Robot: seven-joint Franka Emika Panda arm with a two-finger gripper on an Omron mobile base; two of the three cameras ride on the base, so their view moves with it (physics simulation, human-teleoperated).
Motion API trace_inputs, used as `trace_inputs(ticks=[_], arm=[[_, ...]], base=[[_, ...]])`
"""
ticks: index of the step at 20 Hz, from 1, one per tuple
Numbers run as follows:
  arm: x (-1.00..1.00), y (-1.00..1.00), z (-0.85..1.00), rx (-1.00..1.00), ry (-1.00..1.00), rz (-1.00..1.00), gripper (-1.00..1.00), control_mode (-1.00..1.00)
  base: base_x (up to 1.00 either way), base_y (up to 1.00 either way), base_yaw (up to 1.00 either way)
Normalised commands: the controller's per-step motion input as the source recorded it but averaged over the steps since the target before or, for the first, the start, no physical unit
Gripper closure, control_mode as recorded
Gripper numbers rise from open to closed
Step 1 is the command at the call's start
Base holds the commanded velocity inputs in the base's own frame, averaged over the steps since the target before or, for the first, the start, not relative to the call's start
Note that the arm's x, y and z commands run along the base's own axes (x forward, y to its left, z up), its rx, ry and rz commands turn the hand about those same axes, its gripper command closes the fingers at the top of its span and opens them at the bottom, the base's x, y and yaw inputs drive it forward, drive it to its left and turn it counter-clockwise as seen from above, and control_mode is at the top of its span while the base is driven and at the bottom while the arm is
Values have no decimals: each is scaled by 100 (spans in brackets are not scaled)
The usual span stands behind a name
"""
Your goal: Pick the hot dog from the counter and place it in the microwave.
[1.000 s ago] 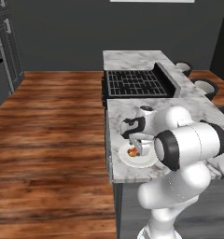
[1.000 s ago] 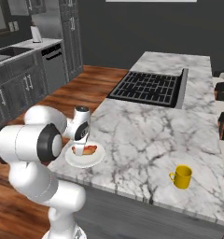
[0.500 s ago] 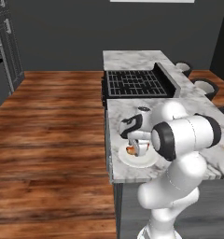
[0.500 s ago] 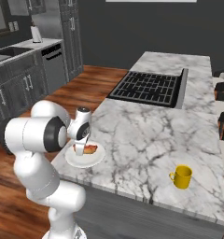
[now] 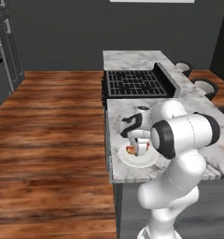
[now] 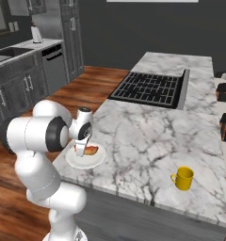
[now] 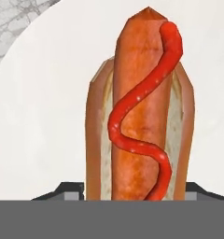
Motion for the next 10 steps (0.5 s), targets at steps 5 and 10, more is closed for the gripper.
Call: trace_inputs(ticks=[5,10], arm=[[-40,-14,-9,0,-3,0,100,-100],[-25,-1,56,8,-10,3,100,-100]], base=[[0,0,0],[0,0,0]])
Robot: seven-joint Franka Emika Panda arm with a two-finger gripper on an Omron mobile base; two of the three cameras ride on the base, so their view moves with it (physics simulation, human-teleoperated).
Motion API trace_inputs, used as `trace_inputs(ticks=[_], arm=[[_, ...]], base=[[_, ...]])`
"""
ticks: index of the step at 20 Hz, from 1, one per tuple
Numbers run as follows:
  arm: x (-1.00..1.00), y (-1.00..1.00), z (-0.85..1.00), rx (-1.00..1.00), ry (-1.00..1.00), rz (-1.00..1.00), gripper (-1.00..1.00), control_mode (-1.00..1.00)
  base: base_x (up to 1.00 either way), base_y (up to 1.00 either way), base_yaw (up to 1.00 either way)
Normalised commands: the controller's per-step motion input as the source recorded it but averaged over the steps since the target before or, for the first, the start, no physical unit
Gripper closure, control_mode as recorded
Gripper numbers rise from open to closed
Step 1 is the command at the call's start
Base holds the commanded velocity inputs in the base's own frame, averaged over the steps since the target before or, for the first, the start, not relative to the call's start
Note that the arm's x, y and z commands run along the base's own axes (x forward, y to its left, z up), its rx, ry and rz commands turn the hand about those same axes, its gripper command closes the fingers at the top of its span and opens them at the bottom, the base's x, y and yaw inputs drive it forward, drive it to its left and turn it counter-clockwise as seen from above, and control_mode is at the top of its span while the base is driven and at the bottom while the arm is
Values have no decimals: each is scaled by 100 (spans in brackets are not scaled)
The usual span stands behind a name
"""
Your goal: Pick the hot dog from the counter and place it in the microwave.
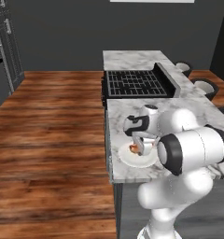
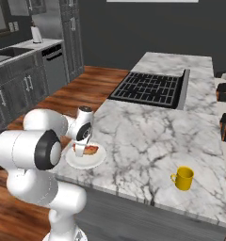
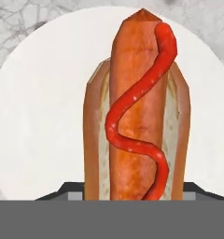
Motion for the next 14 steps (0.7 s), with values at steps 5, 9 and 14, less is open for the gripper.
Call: trace_inputs(ticks=[5,9,14], arm=[[-46,9,100,4,-9,16,100,-100],[-79,6,97,0,-16,31,100,-100],[-100,1,72,0,-25,37,100,-100]], base=[[0,0,0],[0,0,0],[0,0,0]])
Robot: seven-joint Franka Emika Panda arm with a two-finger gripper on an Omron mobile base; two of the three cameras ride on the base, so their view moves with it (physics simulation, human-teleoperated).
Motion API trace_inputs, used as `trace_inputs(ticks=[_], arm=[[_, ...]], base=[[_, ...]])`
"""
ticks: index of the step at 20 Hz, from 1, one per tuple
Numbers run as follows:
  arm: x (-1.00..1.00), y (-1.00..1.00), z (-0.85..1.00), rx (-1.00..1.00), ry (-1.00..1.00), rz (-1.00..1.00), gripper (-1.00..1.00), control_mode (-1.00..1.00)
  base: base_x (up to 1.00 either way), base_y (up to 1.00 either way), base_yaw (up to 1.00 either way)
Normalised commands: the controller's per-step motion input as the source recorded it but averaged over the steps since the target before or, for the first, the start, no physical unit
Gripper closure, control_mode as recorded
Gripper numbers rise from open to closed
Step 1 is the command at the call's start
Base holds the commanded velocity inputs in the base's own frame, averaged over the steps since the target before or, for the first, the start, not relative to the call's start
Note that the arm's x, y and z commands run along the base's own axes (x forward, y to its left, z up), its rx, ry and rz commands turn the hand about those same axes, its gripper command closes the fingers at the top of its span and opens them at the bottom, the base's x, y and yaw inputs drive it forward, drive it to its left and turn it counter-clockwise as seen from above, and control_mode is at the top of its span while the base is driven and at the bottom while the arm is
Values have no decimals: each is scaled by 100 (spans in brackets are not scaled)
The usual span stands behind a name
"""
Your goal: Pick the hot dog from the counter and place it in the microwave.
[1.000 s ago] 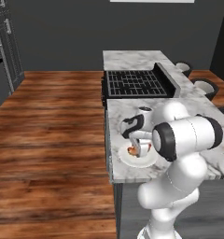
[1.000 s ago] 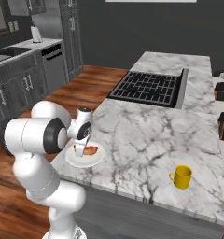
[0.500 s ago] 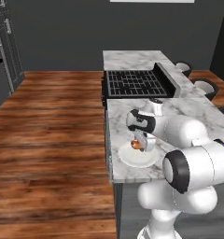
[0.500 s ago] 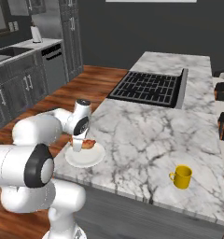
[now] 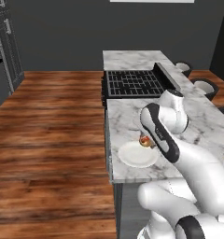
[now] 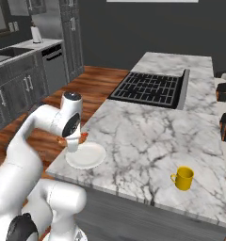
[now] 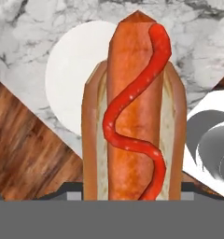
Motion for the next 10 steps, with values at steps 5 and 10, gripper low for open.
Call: trace_inputs(ticks=[5,10], arm=[[-98,1,61,-1,-23,40,100,-100],[-57,19,63,-9,-7,39,100,-100]], base=[[0,0,0],[0,0,0]])
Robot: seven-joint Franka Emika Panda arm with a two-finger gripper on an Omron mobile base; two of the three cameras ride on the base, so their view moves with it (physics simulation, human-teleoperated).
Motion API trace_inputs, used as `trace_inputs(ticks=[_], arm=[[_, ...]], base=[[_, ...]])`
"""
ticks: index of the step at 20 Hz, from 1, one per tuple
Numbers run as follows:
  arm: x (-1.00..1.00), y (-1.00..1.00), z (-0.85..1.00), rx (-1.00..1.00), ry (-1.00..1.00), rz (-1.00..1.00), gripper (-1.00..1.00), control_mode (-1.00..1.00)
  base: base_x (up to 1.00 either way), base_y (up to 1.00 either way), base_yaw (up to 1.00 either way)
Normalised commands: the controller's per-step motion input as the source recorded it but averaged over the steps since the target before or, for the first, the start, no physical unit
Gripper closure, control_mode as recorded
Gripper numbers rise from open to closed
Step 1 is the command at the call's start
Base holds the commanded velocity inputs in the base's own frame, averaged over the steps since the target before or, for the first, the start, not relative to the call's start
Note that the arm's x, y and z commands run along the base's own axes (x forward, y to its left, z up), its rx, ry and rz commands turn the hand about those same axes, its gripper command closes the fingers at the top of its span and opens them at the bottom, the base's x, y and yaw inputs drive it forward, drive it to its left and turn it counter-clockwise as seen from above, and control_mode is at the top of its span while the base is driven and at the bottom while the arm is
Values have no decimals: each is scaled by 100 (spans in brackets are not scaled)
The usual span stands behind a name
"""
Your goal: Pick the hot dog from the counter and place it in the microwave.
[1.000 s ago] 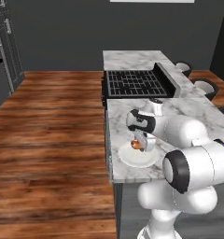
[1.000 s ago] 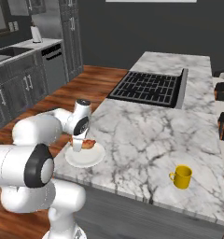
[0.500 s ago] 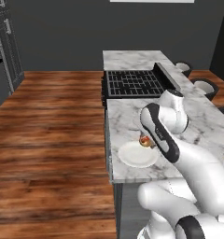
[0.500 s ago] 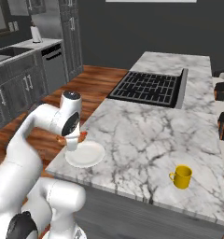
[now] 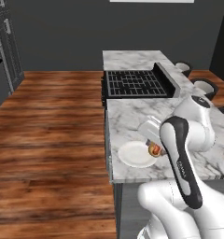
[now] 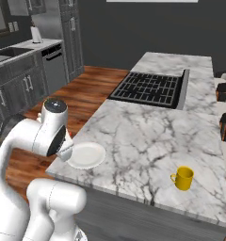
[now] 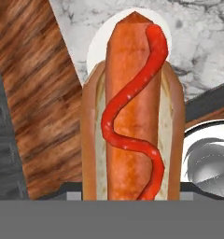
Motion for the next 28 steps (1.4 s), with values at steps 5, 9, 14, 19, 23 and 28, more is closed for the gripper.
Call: trace_inputs(ticks=[5,9,14,19,23,28], arm=[[-50,21,58,-19,0,38,100,-100],[-47,14,46,-27,2,37,100,-100],[-56,-1,20,-23,0,31,100,-100],[-18,-8,0,-1,-1,2,100,-100],[0,0,0,0,0,0,100,-100],[0,0,0,0,0,0,100,100]], base=[[0,0,0],[0,0,0],[0,0,0],[0,0,0],[0,0,0],[-44,0,1]])
